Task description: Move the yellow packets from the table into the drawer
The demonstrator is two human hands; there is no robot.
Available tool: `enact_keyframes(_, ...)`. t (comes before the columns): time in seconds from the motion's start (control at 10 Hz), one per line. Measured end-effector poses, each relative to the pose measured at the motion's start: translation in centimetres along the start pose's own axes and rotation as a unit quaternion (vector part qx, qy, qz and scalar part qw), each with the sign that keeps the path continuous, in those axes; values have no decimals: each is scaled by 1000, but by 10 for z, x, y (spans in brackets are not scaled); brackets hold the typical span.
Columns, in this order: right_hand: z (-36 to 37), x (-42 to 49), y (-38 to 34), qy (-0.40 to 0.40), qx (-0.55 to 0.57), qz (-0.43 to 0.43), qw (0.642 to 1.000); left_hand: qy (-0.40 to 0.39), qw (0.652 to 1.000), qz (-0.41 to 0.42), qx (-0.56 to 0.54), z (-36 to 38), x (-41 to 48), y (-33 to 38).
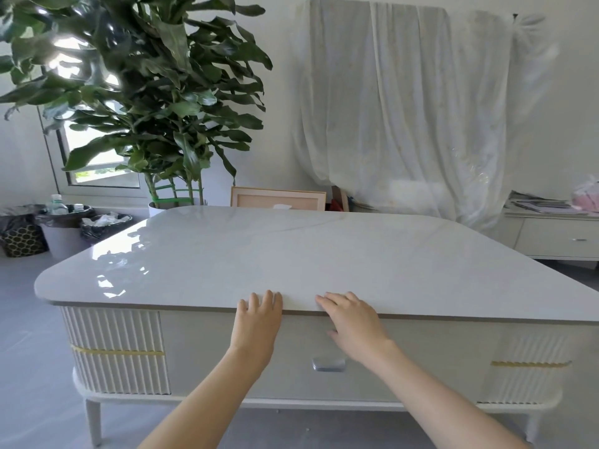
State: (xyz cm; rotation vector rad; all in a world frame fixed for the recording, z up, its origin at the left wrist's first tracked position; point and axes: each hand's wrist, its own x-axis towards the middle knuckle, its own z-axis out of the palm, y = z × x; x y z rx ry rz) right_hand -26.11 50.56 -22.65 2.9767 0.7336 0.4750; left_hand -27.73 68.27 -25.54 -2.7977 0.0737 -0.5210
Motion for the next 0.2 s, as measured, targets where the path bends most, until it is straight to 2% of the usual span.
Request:
enact_keyframes(0.1,-35,-8,4,-88,86,28,992,99,991,-8,-86,-1,-12,15)
enact_keyframes(0.2,-79,-22,13,-36,200,94,975,143,970,31,-194,3,-38,45)
